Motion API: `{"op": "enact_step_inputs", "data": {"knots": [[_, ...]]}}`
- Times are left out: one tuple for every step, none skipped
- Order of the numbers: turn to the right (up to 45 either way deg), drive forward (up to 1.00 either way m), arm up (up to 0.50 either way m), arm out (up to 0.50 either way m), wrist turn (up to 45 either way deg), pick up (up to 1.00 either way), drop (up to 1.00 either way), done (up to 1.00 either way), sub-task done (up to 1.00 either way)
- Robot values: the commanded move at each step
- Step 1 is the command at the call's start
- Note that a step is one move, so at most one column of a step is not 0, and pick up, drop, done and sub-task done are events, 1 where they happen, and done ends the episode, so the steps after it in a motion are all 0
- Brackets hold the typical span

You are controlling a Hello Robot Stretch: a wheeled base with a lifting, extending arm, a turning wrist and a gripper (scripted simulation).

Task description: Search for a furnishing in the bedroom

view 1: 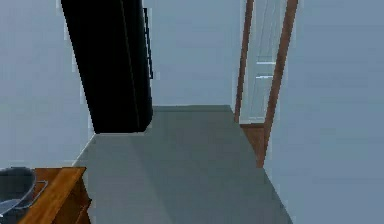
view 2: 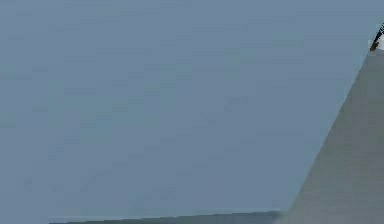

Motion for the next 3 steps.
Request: {"op": "enact_step_inputs", "data": {"knots": [[0.0,1.0,0.0,0.0,0.0,0.0,0.0,0.0,0.0],[3.0,0.0,0.0,0.0,0.0,0.0,0.0,0.0,0.0],[0.0,0.8,0.0,0.0,0.0,0.0,0.0,0.0,0.0]]}}
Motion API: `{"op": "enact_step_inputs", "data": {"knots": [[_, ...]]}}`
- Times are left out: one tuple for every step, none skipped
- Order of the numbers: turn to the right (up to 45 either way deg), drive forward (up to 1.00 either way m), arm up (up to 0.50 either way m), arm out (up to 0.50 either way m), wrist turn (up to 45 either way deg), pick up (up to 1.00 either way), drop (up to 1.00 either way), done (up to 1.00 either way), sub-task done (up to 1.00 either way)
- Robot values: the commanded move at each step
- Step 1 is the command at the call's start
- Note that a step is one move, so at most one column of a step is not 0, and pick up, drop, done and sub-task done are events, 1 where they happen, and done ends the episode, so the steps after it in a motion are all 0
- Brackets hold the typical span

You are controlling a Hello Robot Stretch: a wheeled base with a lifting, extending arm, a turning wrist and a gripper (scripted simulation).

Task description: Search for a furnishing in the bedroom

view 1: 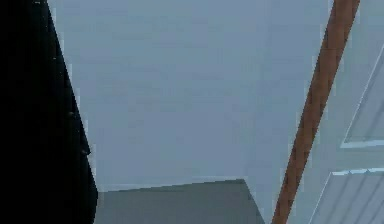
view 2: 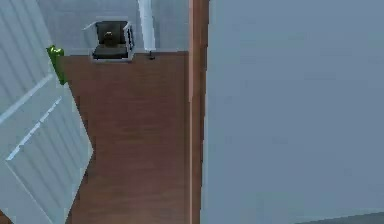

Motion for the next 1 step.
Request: {"op": "enact_step_inputs", "data": {"knots": [[36.0,0.0,0.0,0.0,0.0,0.0,0.0,0.0,0.0]]}}
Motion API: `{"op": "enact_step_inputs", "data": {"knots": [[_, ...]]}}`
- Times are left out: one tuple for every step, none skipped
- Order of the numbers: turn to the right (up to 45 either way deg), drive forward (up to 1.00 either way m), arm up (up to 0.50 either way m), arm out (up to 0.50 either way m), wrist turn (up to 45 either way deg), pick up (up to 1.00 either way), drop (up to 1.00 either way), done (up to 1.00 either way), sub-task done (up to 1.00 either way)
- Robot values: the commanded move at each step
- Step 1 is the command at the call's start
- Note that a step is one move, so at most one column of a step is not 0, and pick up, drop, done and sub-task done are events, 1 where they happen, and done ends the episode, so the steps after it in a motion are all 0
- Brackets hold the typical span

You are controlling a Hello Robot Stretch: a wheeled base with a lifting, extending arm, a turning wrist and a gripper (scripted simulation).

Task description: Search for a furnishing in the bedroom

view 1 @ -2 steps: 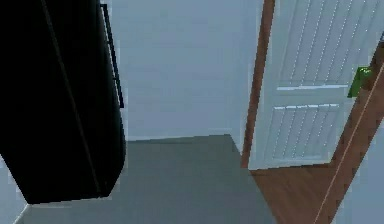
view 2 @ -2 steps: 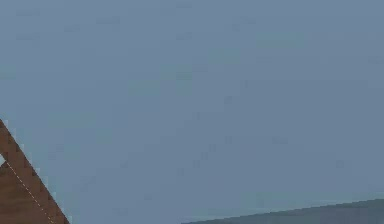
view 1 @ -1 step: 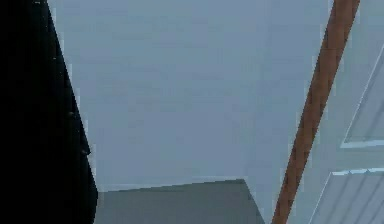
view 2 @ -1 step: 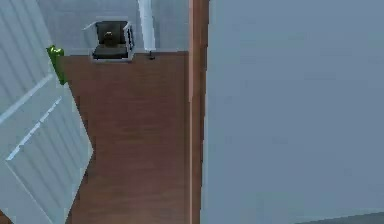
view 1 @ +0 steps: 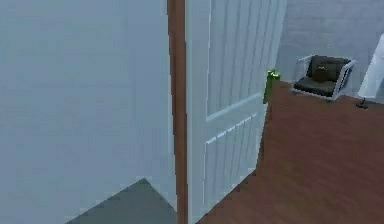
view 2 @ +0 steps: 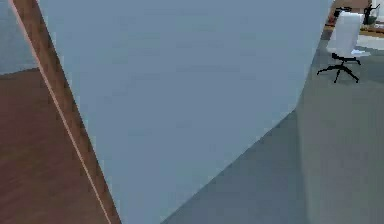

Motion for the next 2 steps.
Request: {"op": "enact_step_inputs", "data": {"knots": [[0.0,0.6,0.0,0.0,0.0,0.0,0.0,0.0,0.0],[45.0,0.0,0.0,0.0,0.0,0.0,0.0,0.0,0.0]]}}
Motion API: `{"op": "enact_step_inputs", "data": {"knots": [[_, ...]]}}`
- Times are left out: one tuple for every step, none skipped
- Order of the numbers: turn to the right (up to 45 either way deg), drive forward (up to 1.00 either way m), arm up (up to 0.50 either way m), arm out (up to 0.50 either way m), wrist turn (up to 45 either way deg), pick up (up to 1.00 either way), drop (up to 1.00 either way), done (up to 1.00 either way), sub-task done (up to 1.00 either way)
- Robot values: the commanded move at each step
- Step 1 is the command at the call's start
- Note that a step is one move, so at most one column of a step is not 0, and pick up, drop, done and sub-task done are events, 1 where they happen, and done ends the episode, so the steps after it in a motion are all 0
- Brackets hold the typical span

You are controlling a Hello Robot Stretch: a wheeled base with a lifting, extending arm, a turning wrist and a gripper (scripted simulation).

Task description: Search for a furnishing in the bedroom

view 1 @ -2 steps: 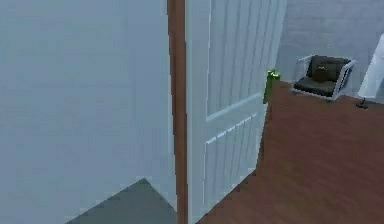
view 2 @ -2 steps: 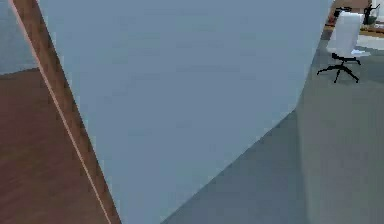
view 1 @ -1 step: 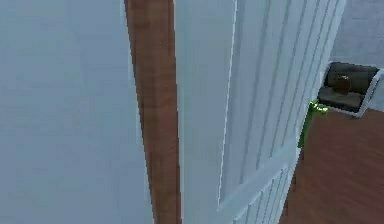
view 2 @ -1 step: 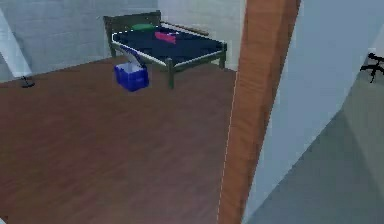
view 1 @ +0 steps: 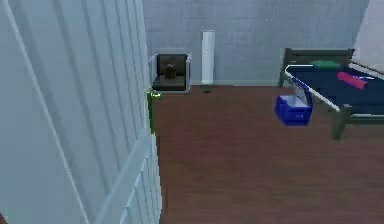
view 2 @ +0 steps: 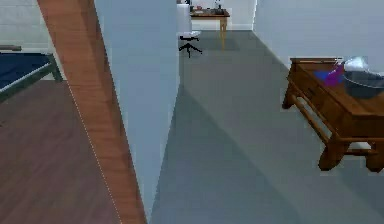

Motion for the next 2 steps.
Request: {"op": "enact_step_inputs", "data": {"knots": [[33.0,0.0,0.0,0.0,0.0,0.0,0.0,0.0,0.0],[0.0,0.75,0.0,0.0,0.0,0.0,0.0,0.0,0.0]]}}
